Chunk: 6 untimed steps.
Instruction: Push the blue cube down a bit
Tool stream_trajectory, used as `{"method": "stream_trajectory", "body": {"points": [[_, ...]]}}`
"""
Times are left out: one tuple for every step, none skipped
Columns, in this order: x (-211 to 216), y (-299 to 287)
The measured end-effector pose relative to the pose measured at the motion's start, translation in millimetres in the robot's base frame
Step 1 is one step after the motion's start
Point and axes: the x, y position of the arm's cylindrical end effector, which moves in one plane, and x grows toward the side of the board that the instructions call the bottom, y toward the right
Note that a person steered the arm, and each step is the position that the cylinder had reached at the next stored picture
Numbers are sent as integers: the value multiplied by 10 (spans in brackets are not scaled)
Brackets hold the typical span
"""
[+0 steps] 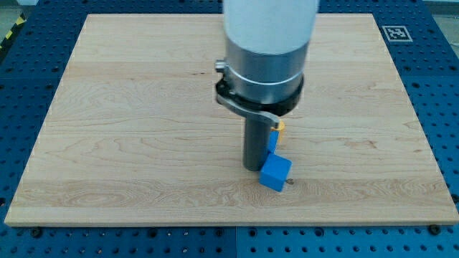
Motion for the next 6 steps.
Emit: {"method": "stream_trajectory", "body": {"points": [[0, 82], [0, -33], [0, -523], [0, -724], [0, -708], [12, -305]]}}
